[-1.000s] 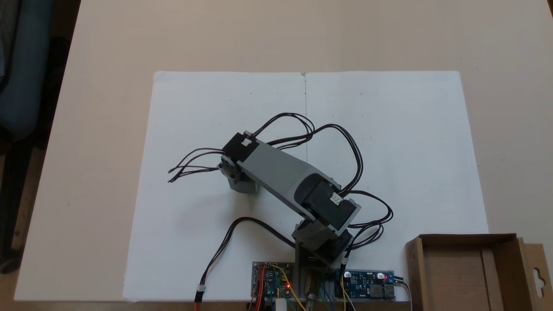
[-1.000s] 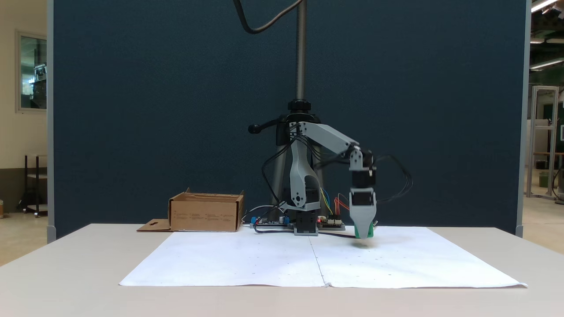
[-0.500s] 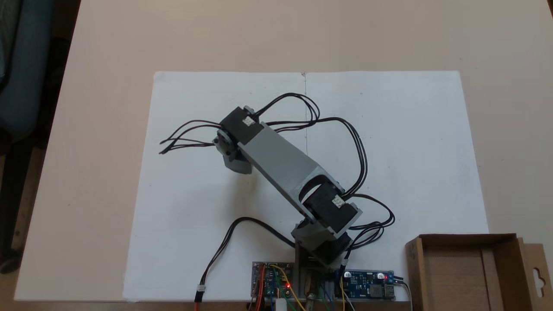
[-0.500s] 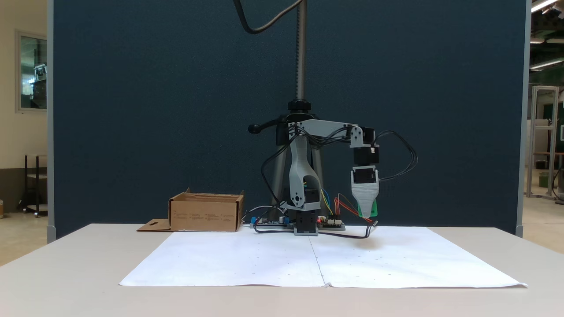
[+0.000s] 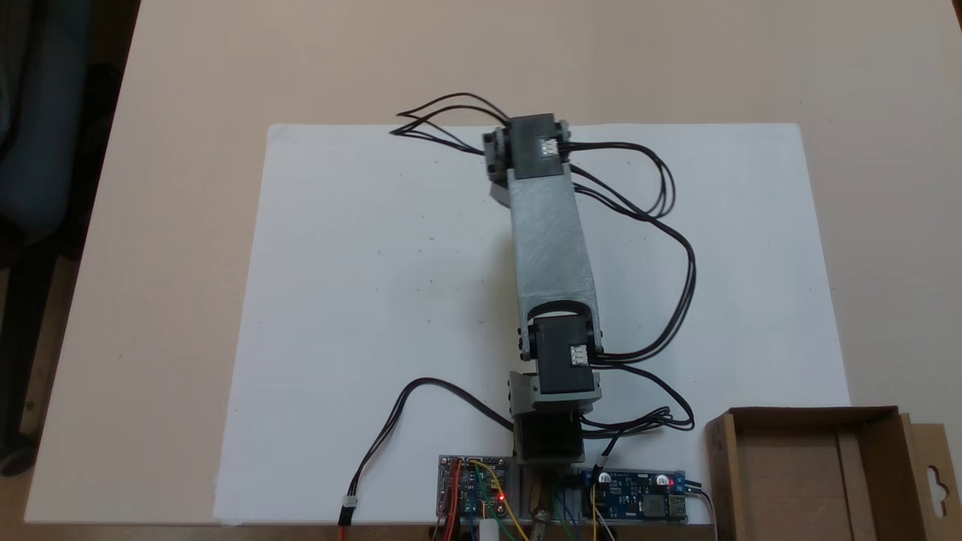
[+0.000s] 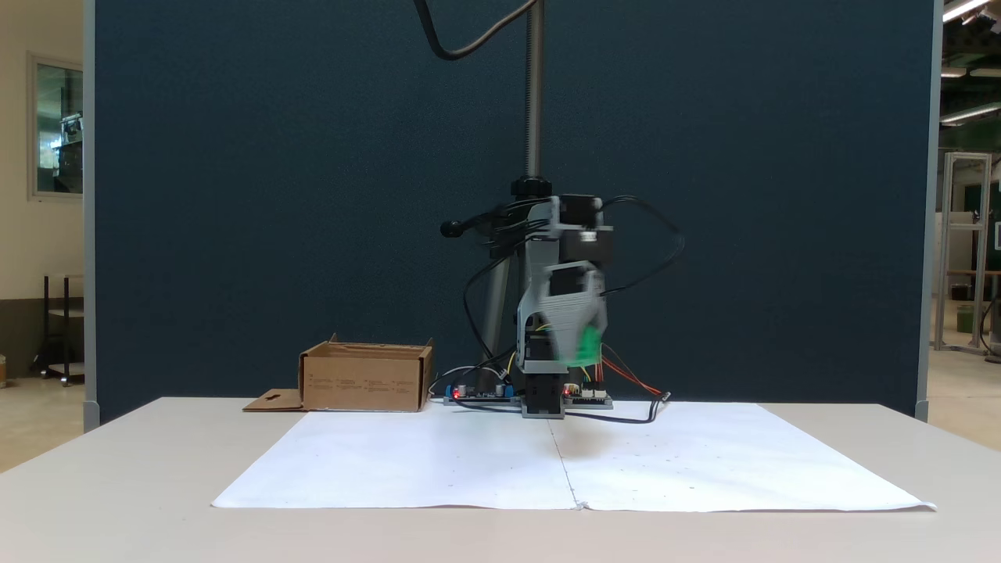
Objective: Grasp a green dice and put it in the bin.
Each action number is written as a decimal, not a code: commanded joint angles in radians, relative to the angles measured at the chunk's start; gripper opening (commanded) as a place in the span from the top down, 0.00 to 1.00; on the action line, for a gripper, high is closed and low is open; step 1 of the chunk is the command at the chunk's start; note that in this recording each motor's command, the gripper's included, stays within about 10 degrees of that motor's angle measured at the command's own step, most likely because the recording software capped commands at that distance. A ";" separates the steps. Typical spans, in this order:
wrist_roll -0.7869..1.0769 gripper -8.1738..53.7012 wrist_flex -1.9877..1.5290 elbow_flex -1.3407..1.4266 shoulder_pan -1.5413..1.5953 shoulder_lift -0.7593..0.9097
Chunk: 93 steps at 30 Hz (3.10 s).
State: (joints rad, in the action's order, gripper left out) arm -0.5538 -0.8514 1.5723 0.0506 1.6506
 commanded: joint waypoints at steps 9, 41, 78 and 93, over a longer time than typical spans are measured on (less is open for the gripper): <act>0.367 0.67 0.048 -0.043 -0.623 0.026; 0.907 0.67 0.130 -0.055 -1.842 -0.037; 0.505 0.21 0.258 -0.063 -1.361 0.087; 0.505 0.16 0.267 -0.063 -0.514 0.207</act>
State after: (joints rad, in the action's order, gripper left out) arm 0.0245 -0.6335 1.5232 -0.5062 1.8178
